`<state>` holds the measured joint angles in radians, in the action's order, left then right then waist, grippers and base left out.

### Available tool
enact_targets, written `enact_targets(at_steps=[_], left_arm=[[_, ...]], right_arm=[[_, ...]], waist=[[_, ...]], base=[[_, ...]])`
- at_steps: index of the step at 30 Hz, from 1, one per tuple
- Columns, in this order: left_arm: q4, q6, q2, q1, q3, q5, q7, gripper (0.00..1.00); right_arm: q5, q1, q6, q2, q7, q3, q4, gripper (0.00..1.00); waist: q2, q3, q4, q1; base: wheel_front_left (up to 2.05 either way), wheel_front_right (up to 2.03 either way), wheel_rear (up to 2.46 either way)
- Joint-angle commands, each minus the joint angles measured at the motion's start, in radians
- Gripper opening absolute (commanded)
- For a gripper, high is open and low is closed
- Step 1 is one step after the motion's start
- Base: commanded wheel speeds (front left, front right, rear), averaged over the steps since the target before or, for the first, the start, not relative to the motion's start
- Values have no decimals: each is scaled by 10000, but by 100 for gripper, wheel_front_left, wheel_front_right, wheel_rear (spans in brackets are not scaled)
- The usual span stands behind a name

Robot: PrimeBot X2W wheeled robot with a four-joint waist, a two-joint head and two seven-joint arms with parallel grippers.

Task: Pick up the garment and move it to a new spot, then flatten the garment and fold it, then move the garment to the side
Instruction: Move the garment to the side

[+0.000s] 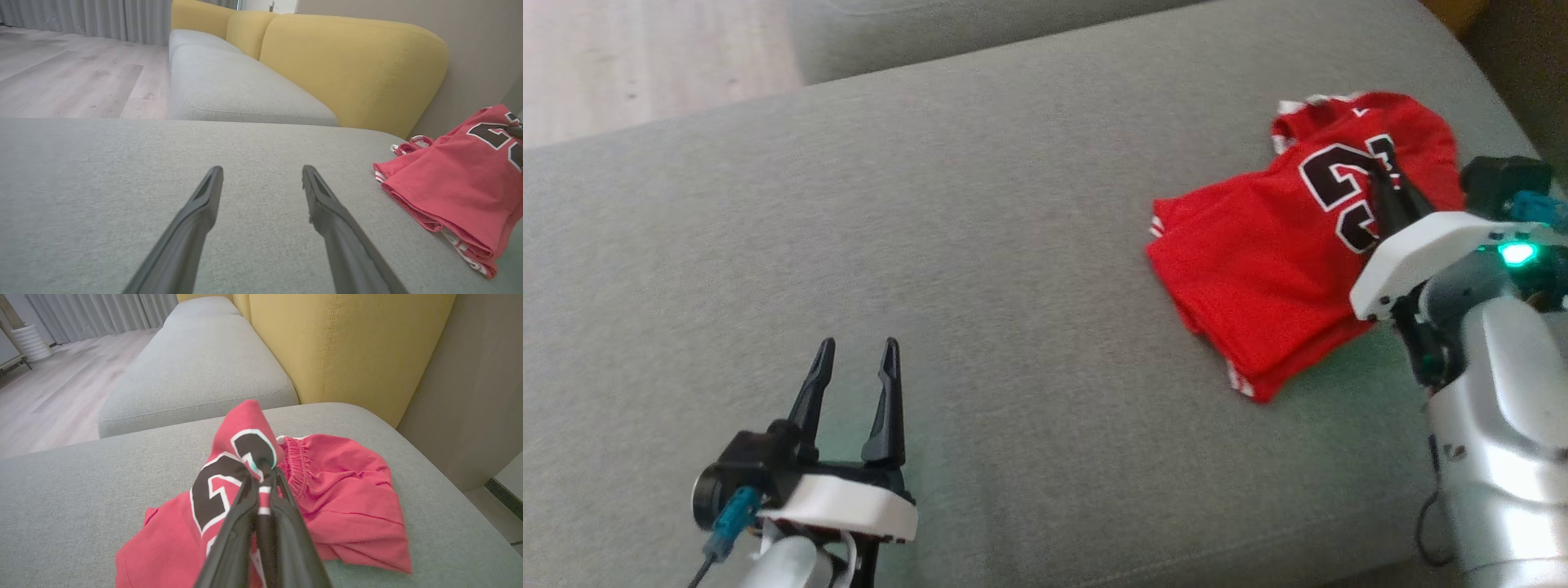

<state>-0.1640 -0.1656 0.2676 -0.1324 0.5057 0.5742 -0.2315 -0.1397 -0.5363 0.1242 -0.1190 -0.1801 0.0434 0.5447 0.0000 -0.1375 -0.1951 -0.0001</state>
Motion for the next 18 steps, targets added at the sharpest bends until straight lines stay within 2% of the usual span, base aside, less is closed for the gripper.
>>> enact_targets(at_steps=[1, 6, 18], left_arm=[[205, 17, 62, -78, -369, 49, -134, 100], [170, 32, 40, 77, -469, 77, -198, 100], [373, 26, 152, 92, -589, -20, -246, 100]], right_arm=[[2, -558, 65, -229, -46, -84, -187, 0], [-6, -1104, 65, -789, -161, 457, 552, 0], [525, -2090, 65, -2297, 193, 2401, 1455, 0]], waist=[[0, 184, 438, 1], [0, 219, 959, 1], [0, -125, 1330, 1]], base=[[0, 0, 0], [0, 0, 0], [0, 0, 0]])
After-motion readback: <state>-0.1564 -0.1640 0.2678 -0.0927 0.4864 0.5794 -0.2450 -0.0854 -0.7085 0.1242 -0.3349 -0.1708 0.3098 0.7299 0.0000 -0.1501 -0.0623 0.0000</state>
